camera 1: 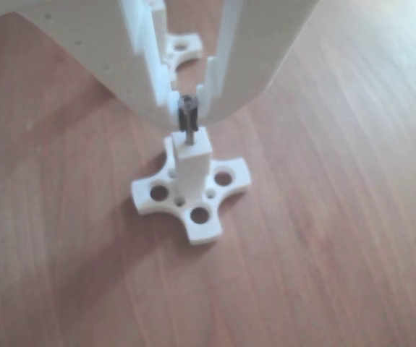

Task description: Grab the screw and set it in the hole.

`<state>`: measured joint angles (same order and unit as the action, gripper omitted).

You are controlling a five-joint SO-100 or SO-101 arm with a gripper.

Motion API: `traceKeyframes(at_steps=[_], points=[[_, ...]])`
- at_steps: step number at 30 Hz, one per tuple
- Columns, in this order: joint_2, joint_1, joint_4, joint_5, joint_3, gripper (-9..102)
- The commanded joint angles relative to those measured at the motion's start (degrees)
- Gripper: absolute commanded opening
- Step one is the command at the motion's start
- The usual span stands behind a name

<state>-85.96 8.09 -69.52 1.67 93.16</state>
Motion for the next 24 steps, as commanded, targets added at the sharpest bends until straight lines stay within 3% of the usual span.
traceKeyframes(at_steps=[1,24], points=[[-1.7,0.3,2.1,0.9,-8.4,-4],[-3.3,0.8,-3.3,2.0,-14.0,-4]])
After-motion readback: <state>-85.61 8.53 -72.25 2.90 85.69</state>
